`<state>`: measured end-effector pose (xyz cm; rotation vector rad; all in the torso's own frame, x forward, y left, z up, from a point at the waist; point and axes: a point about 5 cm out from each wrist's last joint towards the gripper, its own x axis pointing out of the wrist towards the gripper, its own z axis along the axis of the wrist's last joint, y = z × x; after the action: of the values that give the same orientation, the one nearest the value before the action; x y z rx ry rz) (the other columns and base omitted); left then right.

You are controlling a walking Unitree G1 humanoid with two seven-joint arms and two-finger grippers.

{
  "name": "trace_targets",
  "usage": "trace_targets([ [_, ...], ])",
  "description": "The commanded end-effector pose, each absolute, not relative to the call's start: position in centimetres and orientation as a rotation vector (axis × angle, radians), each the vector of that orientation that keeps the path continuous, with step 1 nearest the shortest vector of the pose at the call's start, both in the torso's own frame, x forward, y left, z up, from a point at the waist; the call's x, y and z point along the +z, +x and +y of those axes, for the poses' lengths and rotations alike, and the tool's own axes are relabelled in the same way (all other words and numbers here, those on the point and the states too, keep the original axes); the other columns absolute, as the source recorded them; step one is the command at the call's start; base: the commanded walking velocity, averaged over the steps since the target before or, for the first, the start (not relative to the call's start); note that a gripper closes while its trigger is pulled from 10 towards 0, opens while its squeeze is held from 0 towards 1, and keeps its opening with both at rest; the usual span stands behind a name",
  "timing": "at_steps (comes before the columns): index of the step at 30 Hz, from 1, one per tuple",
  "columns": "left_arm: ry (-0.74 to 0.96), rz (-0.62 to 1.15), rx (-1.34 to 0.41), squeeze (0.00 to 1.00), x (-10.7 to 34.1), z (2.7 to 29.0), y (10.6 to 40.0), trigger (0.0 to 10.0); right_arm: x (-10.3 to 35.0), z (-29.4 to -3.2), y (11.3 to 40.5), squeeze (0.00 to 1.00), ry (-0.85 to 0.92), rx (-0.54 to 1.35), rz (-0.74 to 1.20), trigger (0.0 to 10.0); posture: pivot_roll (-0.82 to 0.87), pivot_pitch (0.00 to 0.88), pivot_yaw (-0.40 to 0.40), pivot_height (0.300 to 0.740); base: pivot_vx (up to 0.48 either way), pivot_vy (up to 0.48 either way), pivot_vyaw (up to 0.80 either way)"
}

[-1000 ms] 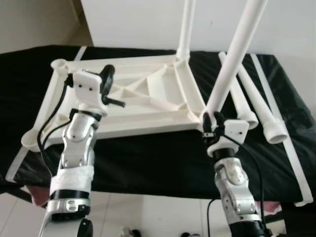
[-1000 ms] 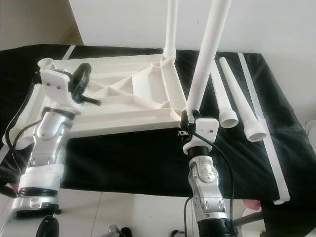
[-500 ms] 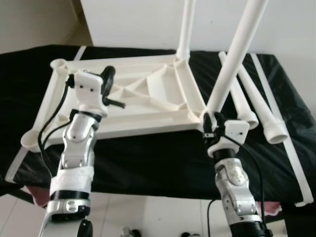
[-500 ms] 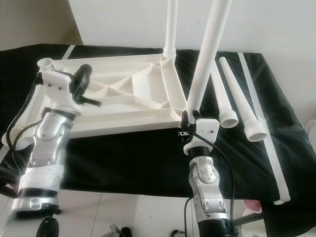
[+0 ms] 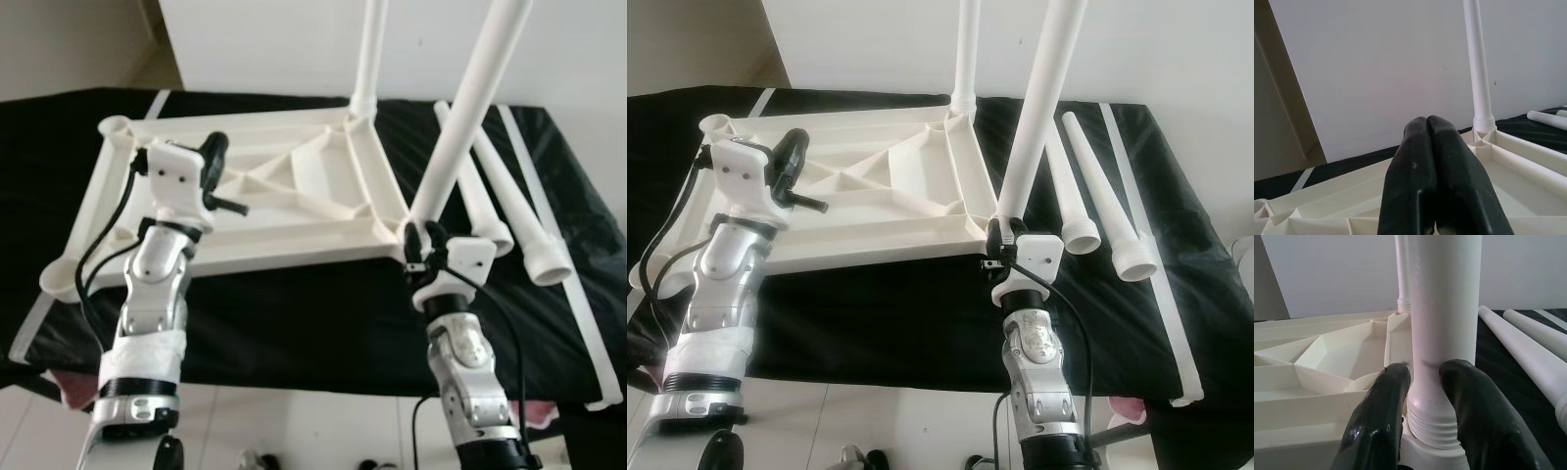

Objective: Building children table

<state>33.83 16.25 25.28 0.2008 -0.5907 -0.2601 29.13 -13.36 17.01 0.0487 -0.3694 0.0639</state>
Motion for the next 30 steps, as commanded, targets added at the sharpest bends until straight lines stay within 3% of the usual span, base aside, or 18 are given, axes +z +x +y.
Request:
trace_targets([
  [1,0.178,-0.595,-0.181,0.00,25.39,16.64,33.87,10.0,17.05,-13.66,29.11,0.00,0.056,0.056,-0.366,10.0,-0.08,0.157,0.009,0.740,0.000,0.000,0.00],
  [30,0.177,-0.591,-0.191,0.00,25.24,16.35,33.86,10.0,16.97,-13.42,29.05,0.00,0.061,0.063,-0.364,10.0,-0.07,0.150,0.009,0.740,0.000,0.000,0.00],
])
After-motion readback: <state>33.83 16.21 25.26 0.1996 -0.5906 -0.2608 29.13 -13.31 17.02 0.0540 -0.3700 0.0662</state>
